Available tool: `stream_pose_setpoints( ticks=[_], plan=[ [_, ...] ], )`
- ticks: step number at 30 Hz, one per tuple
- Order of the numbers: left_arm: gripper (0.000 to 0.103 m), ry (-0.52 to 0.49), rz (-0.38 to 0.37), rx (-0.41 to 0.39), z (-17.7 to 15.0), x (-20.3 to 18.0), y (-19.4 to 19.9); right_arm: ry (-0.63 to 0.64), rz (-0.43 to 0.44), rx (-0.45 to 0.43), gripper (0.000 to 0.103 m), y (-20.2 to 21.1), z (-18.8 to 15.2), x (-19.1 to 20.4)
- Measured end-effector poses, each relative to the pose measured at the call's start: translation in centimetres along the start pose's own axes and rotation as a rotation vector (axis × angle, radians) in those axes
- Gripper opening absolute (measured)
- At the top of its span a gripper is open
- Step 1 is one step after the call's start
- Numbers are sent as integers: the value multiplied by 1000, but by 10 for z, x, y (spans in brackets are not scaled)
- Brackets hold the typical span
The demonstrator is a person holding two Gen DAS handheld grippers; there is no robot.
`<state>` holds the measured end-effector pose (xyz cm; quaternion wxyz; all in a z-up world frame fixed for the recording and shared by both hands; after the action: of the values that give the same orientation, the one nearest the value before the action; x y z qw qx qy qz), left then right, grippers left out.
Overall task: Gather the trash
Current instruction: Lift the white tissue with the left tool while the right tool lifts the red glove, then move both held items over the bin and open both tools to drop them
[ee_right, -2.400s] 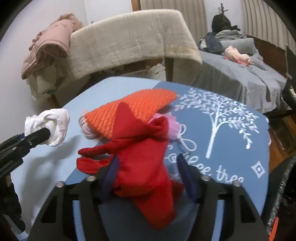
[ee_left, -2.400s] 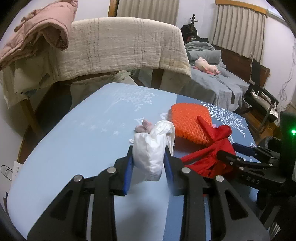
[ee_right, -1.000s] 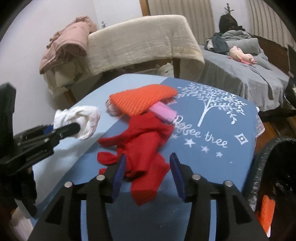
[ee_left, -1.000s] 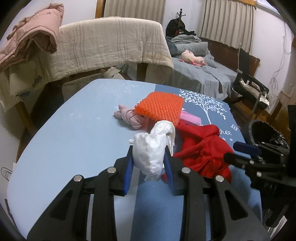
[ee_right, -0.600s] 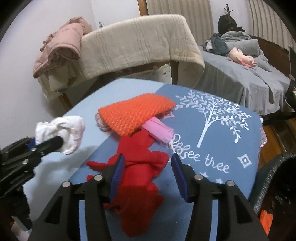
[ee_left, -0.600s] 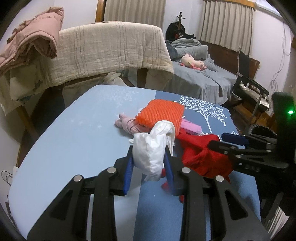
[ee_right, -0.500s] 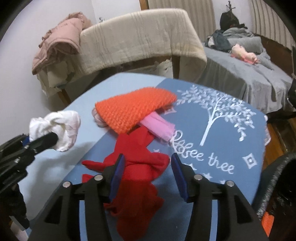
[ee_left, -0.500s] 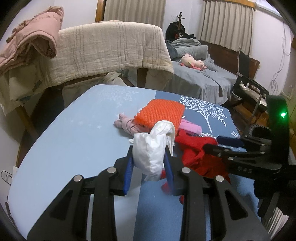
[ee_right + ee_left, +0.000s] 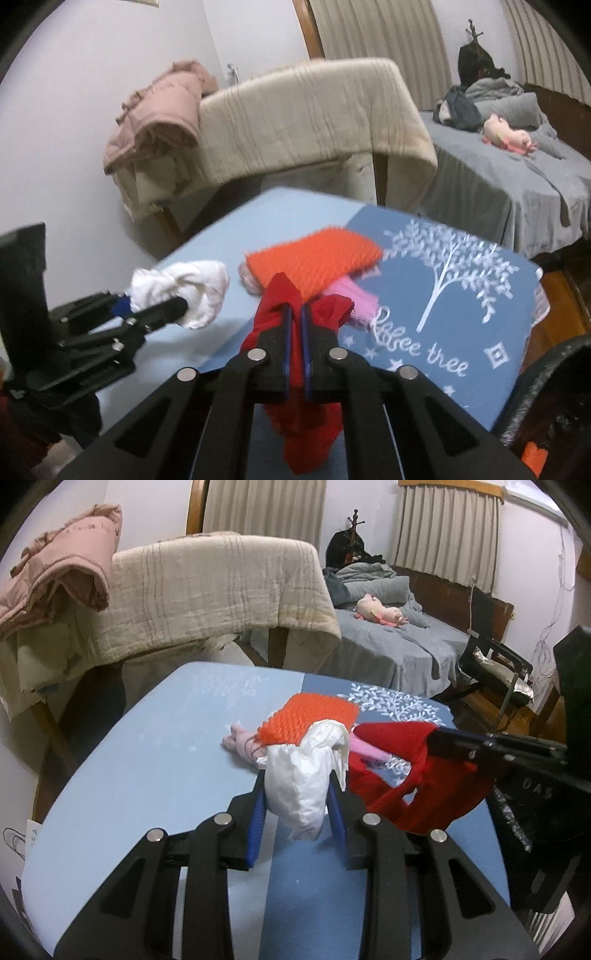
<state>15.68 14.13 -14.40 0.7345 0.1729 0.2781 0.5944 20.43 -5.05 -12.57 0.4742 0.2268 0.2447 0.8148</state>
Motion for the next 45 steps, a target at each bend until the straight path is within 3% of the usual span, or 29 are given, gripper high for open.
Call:
stream_pose_setpoints(
  ticks=[10, 21, 45],
  plan=[
    [30, -36, -23, -59, 23, -30, 23, -32, -41, -99, 5, 53, 22, -17],
    [30, -94, -115, -86, 37, -90, 24, -71, -131, -155, 5, 106, 15, -57],
    [30, -231, -359, -30, 14, -250, -27, -246, -447, -145, 5, 199, -63, -200]
  ],
)
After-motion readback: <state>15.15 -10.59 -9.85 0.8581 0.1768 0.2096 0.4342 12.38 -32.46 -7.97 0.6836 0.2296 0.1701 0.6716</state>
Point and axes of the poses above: each gripper's, at about its wrist camera, not at the fingertips, and y roughly against the way its jaws point, x to its left, z to its top, the point moved 4 cm from there along -y, roughly the way its jaws point, and after that the axes turned 11 degrees about -z, right-handed, at the moved point
